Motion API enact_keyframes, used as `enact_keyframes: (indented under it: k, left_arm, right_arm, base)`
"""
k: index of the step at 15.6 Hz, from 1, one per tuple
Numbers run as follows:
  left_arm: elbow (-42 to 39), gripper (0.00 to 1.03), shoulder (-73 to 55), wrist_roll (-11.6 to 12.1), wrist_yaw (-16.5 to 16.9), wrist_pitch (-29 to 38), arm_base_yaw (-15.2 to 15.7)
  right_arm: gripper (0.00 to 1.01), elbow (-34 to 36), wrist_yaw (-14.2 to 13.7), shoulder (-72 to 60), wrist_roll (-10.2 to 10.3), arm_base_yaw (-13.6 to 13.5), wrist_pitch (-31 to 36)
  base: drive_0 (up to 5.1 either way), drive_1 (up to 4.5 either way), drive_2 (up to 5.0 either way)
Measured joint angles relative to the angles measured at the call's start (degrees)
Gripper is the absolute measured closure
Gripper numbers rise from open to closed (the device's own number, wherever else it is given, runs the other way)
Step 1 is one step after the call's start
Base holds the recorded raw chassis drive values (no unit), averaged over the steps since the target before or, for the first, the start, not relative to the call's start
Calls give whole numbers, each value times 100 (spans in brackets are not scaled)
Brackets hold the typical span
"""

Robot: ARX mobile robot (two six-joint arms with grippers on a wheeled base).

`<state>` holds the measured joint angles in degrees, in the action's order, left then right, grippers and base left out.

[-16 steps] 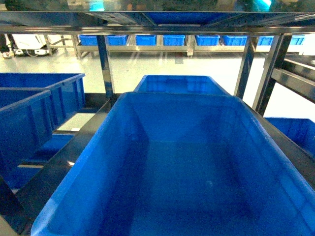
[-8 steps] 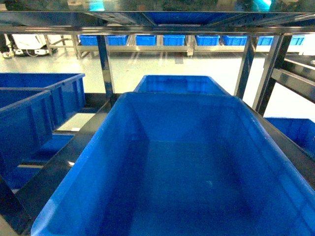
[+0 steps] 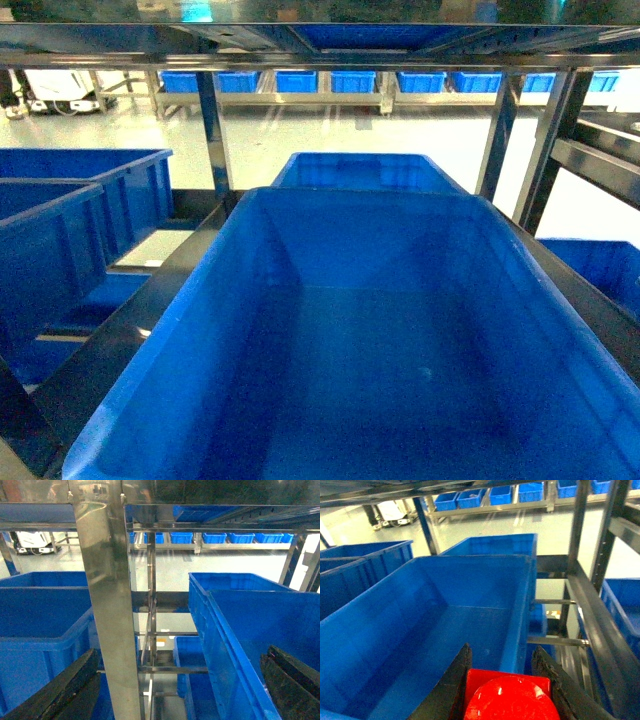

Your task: Pick red block from blue box to shelf

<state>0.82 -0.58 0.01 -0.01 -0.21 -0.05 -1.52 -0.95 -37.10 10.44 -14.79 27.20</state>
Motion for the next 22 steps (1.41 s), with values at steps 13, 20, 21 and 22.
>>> enact_keyframes:
  k: [13,20,21,22]
  left_arm:
    - [0,5,0,0,-2,0,0]
    - [0,5,0,0,0,0,0]
    - [0,5,0,0,0,0,0]
    - [0,5,0,0,-2,0,0]
  right_arm:
    - [72,-2430,-413,-5884,-599,-1598,3056]
    - [72,-2903,-752,-6769,-691,-1711,3314]
    - [72,-2914,-778,-6837,-697,-1709,3318]
    - [72,-2914,-807,-6887,-686,-1709,3289]
  base:
    - [0,0,0]
    - [0,0,0]
    - [0,0,0]
    - [0,0,0]
